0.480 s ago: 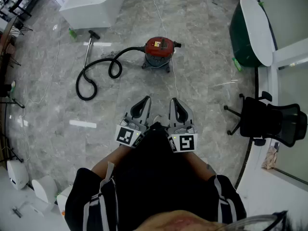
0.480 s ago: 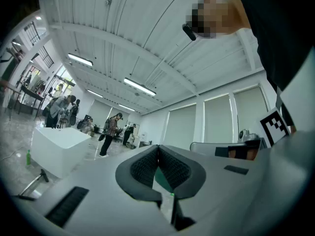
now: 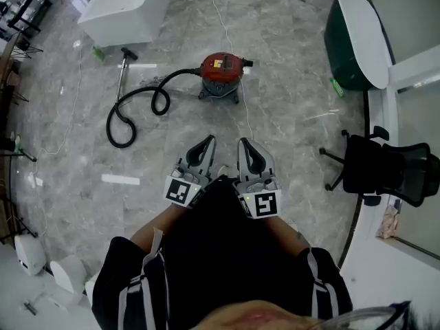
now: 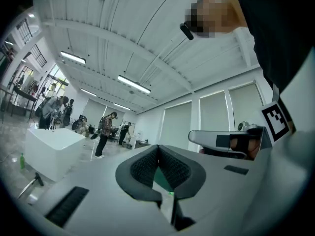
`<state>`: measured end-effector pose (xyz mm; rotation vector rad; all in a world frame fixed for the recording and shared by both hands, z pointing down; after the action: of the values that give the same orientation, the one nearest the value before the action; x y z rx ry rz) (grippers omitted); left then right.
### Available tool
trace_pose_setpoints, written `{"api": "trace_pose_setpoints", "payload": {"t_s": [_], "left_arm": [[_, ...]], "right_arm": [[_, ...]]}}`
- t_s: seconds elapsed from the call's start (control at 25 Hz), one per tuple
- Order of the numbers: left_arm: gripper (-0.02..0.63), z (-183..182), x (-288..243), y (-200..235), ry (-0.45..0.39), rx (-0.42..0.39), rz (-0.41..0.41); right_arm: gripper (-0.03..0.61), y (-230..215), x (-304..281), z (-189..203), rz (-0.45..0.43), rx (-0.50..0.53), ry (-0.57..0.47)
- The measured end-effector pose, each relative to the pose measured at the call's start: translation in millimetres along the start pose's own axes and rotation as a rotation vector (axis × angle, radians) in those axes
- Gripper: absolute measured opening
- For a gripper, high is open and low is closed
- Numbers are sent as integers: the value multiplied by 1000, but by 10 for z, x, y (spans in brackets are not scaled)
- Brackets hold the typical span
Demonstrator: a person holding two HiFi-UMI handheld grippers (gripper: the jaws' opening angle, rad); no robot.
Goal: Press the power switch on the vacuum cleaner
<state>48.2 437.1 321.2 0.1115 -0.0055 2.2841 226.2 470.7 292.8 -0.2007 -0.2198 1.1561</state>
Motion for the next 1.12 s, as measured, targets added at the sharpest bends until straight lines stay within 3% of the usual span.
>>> {"api": "trace_pose_setpoints", "payload": {"t_s": [0.28,0.4,0.56,0.76,0.96,1.12], "left_arm": [[18,138,-211,-141,20,2,-26],[18,183,-243,-177,1,0,-39],[18,221,-335,-45,46,41,-99],[18,346,-666,57,19,24,-12],[18,395,-1062,351,24,76,20],[18,396,-1350,627,8,47,92]], "right_arm": [[17,-496,52,-131,35,-11,-40],[17,-609,23,-117,27,-36,-26],[17,-627,-85,-105,-10,-19,-8],[17,-803,-332,-8,16,-46,18],[17,-957,-752,-22,17,-17,41],[17,-1065,-1235,-15,45,-12,58]]}}
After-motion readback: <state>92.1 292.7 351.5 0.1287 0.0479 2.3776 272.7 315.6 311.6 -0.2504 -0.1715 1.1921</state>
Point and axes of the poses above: the fingertips, and each gripper's own axes: x backward along the fingers, y to its left, z out of its underside, the point moved 10 cm from there along x, backward along the fingers, and after that the axes turned 12 degrees about -x, right-handed, at the moved point
